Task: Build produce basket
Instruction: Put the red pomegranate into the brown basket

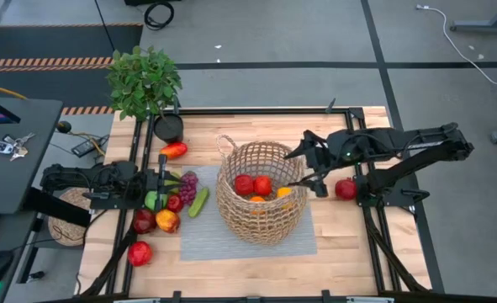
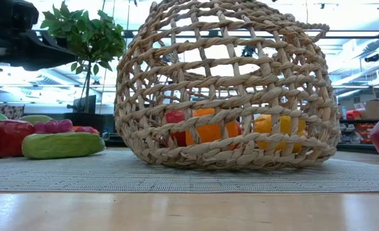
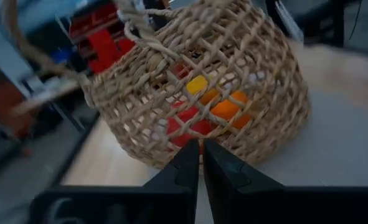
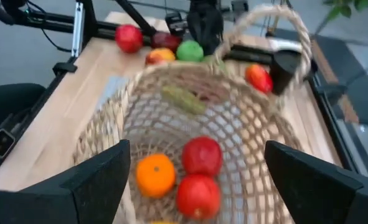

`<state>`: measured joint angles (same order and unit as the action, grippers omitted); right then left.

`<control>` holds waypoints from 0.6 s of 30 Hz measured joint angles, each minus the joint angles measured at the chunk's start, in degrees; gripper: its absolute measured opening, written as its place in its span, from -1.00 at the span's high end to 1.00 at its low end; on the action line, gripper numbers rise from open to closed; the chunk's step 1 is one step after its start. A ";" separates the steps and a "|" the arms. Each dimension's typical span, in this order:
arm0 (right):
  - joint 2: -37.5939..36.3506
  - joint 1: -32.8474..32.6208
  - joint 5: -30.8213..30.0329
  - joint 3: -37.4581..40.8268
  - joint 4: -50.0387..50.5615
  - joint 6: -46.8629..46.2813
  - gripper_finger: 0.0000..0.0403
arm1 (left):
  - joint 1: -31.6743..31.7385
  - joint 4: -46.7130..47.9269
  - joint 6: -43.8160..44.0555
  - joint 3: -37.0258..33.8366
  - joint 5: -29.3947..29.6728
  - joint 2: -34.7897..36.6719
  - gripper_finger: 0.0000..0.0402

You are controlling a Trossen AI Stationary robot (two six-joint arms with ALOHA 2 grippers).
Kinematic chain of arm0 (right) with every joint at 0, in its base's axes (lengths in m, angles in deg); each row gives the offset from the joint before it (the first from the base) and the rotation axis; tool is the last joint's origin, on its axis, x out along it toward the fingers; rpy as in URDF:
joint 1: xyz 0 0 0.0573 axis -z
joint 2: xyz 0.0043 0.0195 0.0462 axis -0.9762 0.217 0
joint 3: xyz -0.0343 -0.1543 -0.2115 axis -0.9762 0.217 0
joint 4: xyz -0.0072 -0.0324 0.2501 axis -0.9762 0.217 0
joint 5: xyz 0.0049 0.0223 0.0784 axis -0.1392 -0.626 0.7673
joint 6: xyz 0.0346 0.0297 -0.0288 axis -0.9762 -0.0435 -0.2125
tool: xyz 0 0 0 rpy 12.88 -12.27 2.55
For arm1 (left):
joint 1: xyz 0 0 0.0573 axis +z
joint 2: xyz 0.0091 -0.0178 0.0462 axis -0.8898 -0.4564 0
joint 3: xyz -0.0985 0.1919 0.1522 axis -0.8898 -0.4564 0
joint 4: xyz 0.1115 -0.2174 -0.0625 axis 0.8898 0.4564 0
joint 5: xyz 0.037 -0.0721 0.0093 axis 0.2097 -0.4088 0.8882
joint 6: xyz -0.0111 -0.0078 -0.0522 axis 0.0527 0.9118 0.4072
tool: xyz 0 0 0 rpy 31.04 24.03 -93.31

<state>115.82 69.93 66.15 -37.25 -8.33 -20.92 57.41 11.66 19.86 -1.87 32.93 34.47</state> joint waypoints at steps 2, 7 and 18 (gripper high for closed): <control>-0.92 0.59 1.55 0.00 2.86 -2.47 -0.85 | 0.00 0.00 -4.37 0.00 -0.06 0.00 0.85; -0.98 -1.00 2.65 0.00 12.69 -13.19 -0.85 | 0.00 0.00 -6.38 0.00 -0.02 0.00 0.82; -0.44 -16.78 1.63 -0.61 20.60 -34.08 -0.85 | 0.00 0.00 -6.04 0.00 -0.02 0.00 0.86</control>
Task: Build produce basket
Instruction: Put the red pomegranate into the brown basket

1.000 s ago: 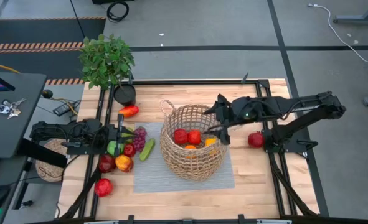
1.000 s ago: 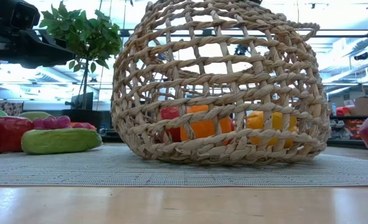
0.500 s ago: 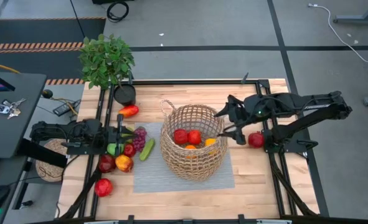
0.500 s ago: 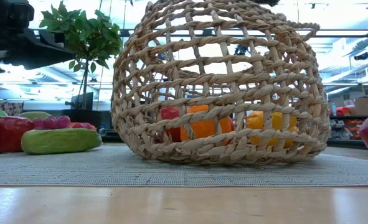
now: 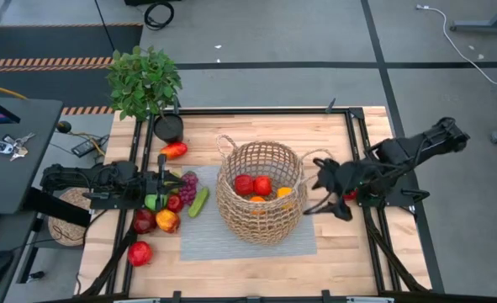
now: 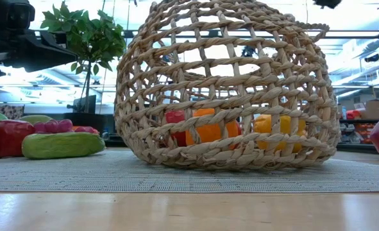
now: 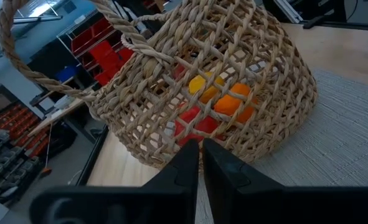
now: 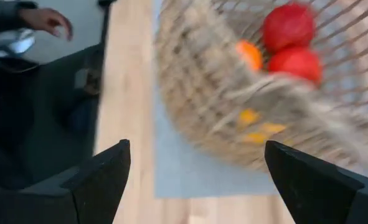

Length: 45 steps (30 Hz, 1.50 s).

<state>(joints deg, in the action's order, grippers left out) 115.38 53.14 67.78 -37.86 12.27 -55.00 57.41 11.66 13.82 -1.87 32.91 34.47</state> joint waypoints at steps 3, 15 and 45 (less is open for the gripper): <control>1.75 -3.20 -1.82 0.00 5.08 -5.90 -0.85 | 0.00 -0.02 0.01 0.00 0.00 0.00 0.85; 3.13 -7.97 -6.48 11.08 19.48 -24.59 -0.84 | 0.00 0.02 0.03 0.00 0.00 0.00 0.84; 5.07 5.54 -2.82 22.73 18.98 -9.87 -0.98 | -0.01 0.04 0.05 0.00 0.00 0.00 0.82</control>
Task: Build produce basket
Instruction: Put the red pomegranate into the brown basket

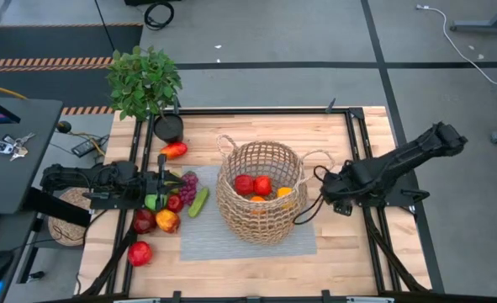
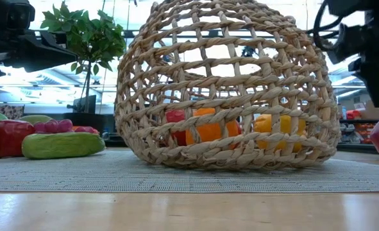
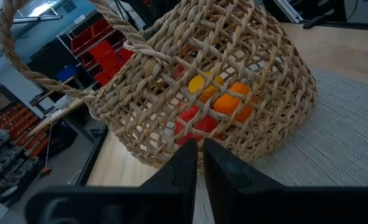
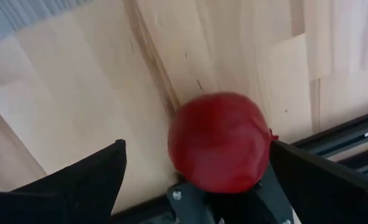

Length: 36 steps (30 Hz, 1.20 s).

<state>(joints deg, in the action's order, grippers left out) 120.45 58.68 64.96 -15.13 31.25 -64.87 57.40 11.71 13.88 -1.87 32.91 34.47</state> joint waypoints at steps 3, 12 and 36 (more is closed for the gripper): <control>2.13 1.57 1.45 -0.02 0.72 2.41 -0.97 | 0.01 0.00 0.00 0.00 0.00 0.00 0.83; 11.31 4.83 -0.61 -0.02 4.96 9.54 -0.98 | 0.01 0.00 0.00 0.00 0.01 0.00 0.86; 23.79 6.13 -1.92 -1.47 1.47 9.24 -0.83 | -0.01 0.00 0.00 0.00 0.00 0.00 0.85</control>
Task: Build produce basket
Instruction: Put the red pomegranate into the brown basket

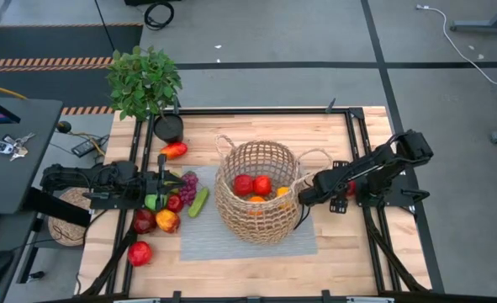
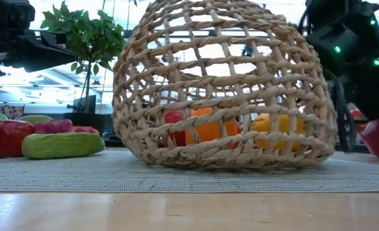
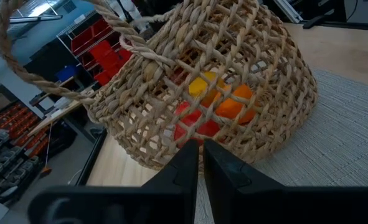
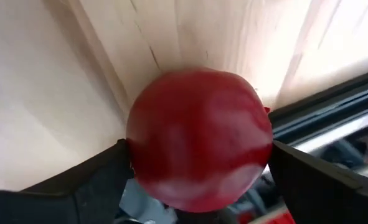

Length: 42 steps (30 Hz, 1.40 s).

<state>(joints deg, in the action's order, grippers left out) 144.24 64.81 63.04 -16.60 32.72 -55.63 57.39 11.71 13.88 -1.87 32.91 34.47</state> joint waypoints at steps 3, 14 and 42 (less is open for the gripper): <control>-0.82 -0.95 0.37 -1.99 -0.40 -3.74 -0.82 | 0.01 0.00 0.00 0.00 0.00 0.00 0.84; -1.02 -8.11 1.36 -9.48 -2.55 -13.61 -0.82 | 0.02 0.00 0.00 0.00 0.01 0.00 0.85; -1.15 -14.51 -8.83 -10.38 -13.28 -13.22 -0.81 | 0.01 0.02 0.00 0.00 0.01 0.00 0.82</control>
<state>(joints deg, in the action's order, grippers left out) 143.09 50.30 54.21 -26.97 19.44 -68.85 57.40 11.72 13.88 -1.87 32.92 34.47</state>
